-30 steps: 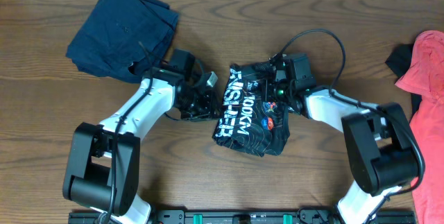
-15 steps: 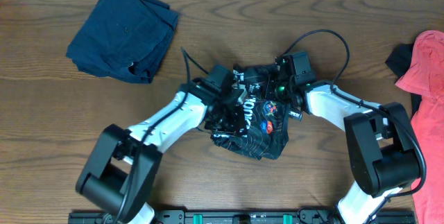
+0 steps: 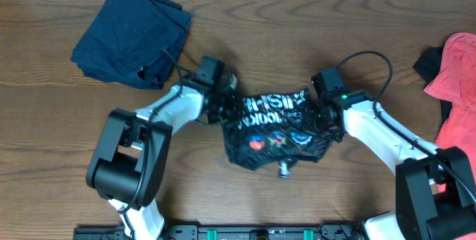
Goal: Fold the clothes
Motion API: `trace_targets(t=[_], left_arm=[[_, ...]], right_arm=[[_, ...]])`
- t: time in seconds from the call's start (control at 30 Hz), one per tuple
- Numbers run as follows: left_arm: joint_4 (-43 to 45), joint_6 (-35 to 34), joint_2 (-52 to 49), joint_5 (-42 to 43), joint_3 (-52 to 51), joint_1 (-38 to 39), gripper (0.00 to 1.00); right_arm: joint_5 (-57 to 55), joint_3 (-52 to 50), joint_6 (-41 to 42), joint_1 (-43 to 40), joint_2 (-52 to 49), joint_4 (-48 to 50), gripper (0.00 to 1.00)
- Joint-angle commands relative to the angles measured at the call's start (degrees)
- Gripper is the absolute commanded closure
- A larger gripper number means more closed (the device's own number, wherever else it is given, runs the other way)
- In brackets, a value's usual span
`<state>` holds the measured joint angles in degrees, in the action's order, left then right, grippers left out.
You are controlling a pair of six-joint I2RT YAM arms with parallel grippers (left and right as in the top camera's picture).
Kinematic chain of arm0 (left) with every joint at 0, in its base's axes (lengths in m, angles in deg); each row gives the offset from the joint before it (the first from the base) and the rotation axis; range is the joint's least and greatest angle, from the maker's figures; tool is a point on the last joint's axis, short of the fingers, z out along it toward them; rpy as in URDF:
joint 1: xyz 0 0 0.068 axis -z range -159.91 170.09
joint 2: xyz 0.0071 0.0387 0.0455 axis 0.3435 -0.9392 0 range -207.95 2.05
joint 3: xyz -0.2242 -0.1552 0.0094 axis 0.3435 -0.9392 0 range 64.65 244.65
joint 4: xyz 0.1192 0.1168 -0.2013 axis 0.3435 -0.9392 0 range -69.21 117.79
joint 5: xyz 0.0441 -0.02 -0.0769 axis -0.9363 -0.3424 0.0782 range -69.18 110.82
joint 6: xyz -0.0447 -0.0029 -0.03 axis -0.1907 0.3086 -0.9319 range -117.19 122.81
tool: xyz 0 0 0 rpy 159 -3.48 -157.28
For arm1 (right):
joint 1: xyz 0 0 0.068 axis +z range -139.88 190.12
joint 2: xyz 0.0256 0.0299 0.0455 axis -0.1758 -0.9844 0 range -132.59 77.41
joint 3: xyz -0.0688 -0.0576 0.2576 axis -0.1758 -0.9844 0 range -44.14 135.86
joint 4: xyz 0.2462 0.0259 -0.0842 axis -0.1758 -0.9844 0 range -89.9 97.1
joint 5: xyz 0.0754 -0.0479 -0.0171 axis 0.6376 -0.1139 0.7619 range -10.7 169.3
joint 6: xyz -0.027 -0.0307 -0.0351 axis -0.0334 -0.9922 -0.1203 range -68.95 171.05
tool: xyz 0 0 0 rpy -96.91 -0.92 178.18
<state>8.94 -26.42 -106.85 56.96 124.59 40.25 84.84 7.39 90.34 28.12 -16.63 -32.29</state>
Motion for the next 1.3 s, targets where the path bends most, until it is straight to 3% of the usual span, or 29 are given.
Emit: trace_targets(t=[0.0, 0.1, 0.17, 0.3, 0.4, 0.47, 0.53, 0.73, 0.87, 0.9, 1.27], left_arm=[[-1.7, 5.1, -2.9, -7.9, 2.6, -2.5, 0.71], [-6.1, 7.9, -2.9, -7.9, 5.7, -3.6, 0.71], [-8.5, 9.5, -2.9, -7.9, 6.8, -3.8, 0.72], [-10.8, 11.1, -2.6, -7.0, 7.0, -3.2, 0.7], [-10.7, 11.1, -2.6, -6.9, 7.0, -2.5, 0.7], [-10.6, 11.1, -2.6, -6.8, 7.0, -2.2, 0.69], [-10.6, 11.1, -2.6, -6.8, 7.0, -1.9, 0.69], [-10.6, 11.1, -2.6, -6.8, 7.0, -1.9, 0.69], [-10.6, 11.4, -2.6, -6.9, 7.0, -1.9, 0.69], [-10.7, 11.7, -2.6, -6.9, 7.0, -1.9, 0.69], [-14.0, 13.8, -2.6, -7.2, 7.1, -4.7, 0.69]], right_arm=[[-4.1, -0.3, 0.9, -0.8, 0.9, -0.8, 0.97], [-5.0, -0.3, 0.6, -2.8, 0.9, -0.5, 0.98], [-0.9, -0.3, -5.4, -4.3, 1.0, 2.0, 0.99], [24.2, -0.3, -24.2, -6.1, 1.4, 12.0, 0.94], [28.9, -0.3, -24.1, -5.5, 1.4, 17.8, 0.6], [23.5, -0.3, -22.0, -4.6, 1.4, 20.0, 0.5], [16.8, -0.3, -21.6, -3.5, 1.0, 21.4, 0.48], [10.5, -0.3, -21.7, -2.2, -3.7, 23.3, 0.55], [11.3, -0.3, -21.6, -2.2, -8.0, 25.6, 0.83], [11.1, -0.3, -21.2, -2.3, -8.2, 25.5, 0.98], [8.8, -0.2, -16.7, -10.4, 1.3, 12.6, 0.99]])
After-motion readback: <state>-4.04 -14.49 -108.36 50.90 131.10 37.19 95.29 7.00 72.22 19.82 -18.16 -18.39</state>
